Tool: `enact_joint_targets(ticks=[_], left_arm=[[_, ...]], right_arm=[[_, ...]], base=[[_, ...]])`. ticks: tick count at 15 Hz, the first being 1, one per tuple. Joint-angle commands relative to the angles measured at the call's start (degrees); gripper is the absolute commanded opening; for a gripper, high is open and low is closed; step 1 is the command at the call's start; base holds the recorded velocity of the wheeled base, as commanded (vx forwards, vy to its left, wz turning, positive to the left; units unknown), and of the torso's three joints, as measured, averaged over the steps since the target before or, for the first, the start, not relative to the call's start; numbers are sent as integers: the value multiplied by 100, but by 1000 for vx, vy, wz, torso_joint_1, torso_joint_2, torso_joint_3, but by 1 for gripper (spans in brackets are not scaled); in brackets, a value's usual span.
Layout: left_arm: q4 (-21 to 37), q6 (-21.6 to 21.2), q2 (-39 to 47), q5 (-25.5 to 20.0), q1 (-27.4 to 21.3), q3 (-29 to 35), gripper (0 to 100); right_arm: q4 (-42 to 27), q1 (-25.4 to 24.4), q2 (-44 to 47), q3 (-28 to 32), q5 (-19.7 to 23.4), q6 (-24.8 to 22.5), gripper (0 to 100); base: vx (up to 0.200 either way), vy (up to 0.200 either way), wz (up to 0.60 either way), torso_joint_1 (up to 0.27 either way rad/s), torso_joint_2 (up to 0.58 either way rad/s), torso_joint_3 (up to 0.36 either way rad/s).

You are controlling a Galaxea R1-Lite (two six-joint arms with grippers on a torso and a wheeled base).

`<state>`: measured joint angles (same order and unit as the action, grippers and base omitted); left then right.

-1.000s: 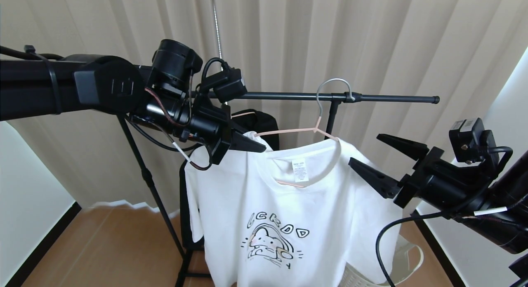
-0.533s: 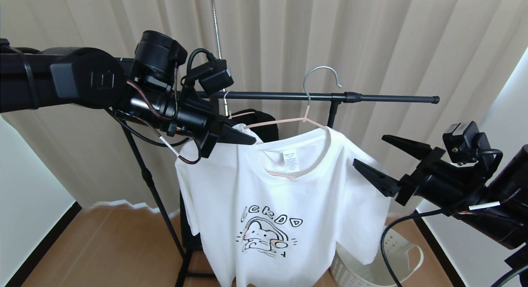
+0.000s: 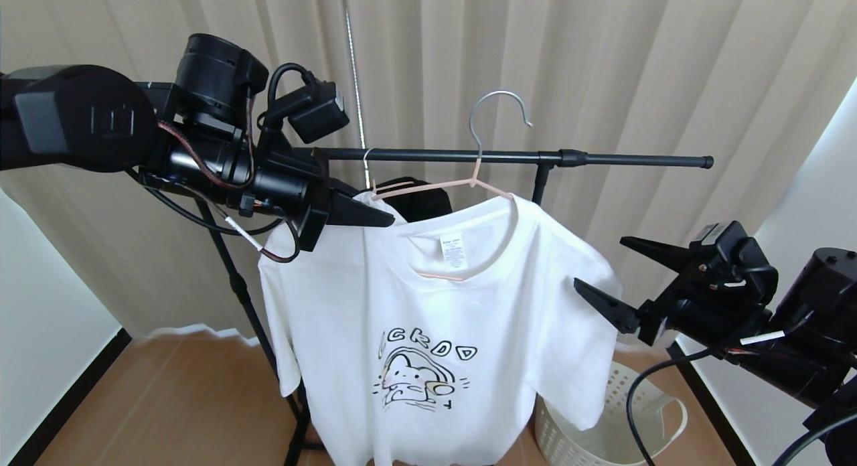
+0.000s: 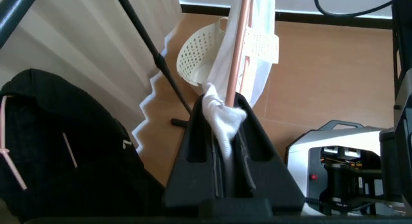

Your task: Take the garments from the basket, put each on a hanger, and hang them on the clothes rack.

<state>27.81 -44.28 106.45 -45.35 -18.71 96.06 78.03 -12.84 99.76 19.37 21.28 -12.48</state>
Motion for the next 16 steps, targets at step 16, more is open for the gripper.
enact_joint_targets(ticks=[16], left_arm=[[-742,516,-450,-9,105,-659,0]], right_arm=[[63,660,1345,260,658,-703,100]], base=[[0,0,0,0,0,0]])
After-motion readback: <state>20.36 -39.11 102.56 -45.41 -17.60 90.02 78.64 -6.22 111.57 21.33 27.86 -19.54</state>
